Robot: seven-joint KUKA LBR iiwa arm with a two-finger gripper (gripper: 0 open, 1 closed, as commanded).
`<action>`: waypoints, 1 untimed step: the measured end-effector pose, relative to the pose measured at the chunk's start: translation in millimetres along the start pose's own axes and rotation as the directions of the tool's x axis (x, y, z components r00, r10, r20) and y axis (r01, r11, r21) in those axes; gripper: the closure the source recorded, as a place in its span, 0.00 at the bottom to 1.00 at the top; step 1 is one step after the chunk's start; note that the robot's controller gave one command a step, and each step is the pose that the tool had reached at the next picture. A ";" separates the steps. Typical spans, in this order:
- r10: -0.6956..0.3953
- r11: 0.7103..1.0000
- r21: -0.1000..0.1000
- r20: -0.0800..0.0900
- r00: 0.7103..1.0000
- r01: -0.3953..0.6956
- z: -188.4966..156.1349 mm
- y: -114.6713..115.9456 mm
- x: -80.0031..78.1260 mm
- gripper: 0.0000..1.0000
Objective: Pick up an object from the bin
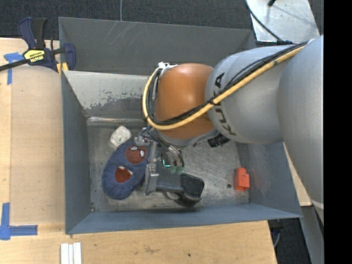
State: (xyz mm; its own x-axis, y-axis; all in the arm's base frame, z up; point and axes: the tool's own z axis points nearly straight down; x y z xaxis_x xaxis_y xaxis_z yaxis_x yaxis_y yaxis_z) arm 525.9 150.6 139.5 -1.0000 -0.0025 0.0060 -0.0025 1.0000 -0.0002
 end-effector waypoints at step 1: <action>0.007 1.000 -0.002 0.016 1.000 -0.007 50.1 14.5 -9.5 0.00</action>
Offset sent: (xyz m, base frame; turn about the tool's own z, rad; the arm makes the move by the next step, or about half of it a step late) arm 0.0063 0.0145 -0.0518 0.0077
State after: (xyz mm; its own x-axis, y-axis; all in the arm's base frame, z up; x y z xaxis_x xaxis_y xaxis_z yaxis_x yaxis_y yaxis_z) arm 535.0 165.1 89.4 -0.9999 0.0045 -0.0095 0.0045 1.0000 0.0022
